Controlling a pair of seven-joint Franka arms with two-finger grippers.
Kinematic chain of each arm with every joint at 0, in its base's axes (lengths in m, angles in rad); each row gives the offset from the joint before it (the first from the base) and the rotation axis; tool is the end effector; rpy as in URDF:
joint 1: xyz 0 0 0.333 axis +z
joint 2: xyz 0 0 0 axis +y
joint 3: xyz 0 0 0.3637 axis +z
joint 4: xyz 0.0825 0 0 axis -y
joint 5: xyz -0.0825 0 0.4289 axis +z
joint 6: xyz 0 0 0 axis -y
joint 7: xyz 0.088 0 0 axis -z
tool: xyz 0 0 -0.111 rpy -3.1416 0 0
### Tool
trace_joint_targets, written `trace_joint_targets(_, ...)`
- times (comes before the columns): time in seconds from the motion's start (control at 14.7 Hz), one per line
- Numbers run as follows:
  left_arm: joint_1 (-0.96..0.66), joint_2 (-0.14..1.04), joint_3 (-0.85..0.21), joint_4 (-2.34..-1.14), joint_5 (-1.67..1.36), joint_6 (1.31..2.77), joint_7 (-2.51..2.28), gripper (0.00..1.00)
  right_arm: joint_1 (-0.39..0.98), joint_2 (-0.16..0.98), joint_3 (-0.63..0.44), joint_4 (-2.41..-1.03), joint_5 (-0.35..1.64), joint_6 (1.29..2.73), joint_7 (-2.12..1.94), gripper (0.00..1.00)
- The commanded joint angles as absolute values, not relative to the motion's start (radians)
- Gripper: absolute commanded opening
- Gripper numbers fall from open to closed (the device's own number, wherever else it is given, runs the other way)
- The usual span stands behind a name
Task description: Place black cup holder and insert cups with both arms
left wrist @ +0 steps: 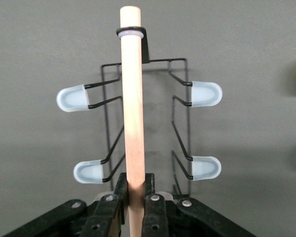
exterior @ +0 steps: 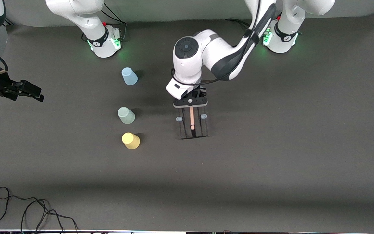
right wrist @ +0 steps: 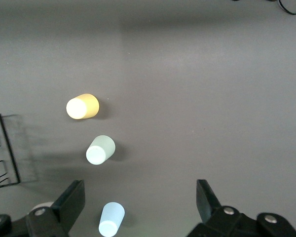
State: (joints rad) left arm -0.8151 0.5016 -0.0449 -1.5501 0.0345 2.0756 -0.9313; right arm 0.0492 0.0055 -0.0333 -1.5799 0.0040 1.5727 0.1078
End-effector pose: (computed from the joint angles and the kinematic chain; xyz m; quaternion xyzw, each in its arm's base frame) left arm 0.4987 -0.5685 0.3784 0.9995 0.0304 0.0111 0.0068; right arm 0.6011 0.0101 0.6604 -0.9989 0.0459 0.0065 0.0015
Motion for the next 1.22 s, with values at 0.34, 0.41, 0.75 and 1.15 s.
trace_joint_targets(0.34,-0.841,0.541,-0.025,-1.543,0.041,2.097,-0.956,0.00,0.040,0.018,-0.031,-1.557,-0.002,1.551,0.081,1.00)
trace_joint_targets(0.41,-0.841,0.541,-0.025,-1.543,0.040,2.111,-0.957,0.00,0.040,0.017,-0.031,-1.559,-0.002,1.551,0.081,1.00)
trace_joint_targets(0.75,-0.835,0.538,-0.025,-1.539,0.044,2.123,-0.930,0.06,0.052,0.009,-0.029,-1.601,0.003,1.551,0.083,1.00)
trace_joint_targets(1.15,-0.828,0.537,-0.023,-1.531,0.044,2.117,-0.919,0.36,0.093,0.002,-0.025,-1.725,0.054,1.644,0.075,1.00)
